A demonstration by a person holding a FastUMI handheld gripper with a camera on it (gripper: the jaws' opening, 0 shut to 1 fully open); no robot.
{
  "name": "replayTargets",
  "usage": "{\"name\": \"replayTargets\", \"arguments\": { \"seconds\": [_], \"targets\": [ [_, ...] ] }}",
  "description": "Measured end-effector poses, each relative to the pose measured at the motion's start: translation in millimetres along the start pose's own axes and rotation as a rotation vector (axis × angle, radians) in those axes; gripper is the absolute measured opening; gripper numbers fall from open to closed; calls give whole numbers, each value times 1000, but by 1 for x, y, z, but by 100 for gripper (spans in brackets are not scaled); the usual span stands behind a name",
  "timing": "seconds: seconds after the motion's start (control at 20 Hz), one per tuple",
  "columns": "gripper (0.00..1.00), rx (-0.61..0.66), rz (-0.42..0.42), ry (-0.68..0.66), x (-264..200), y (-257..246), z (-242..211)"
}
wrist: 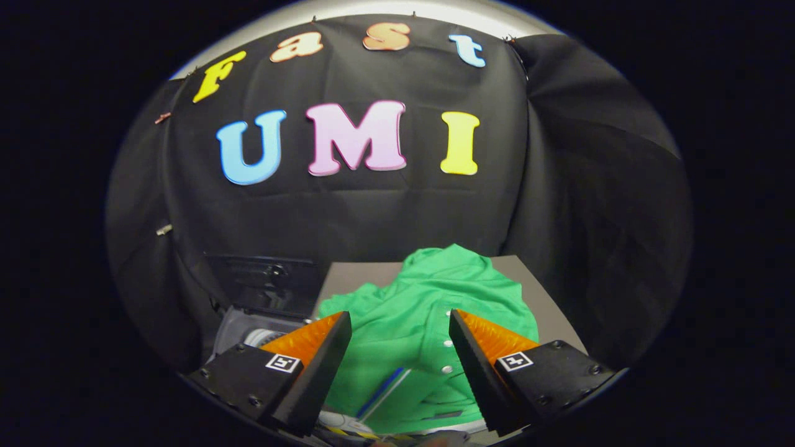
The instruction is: Put the clothes into the washing machine and then close the washing machine lid.
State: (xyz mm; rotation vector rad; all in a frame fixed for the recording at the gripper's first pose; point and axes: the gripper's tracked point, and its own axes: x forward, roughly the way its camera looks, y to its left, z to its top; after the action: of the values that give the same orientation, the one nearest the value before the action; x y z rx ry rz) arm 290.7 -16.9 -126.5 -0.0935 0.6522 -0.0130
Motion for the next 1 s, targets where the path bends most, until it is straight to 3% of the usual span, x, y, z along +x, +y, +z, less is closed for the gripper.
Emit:
{"name": "replayTargets", "arguments": {
  "seconds": [0.2,0.4,0.5,0.55,0.6,0.75,0.85,1.0],
  "targets": [
    [99,-9,-57,142,42,-31,-15],
    [99,42,3,328,60,-28,-48],
    [100,19,12,299,62,-31,-41],
    [89,-18,27,292,64,-29,-41],
    [84,-31,40,308,66,-27,-44],
    [16,-24,-24,325,64,-29,-42],
    [16,-61,-43,321,60,-25,-37],
    [16,-16,12,284,39,-9,-6]
  ]
}}
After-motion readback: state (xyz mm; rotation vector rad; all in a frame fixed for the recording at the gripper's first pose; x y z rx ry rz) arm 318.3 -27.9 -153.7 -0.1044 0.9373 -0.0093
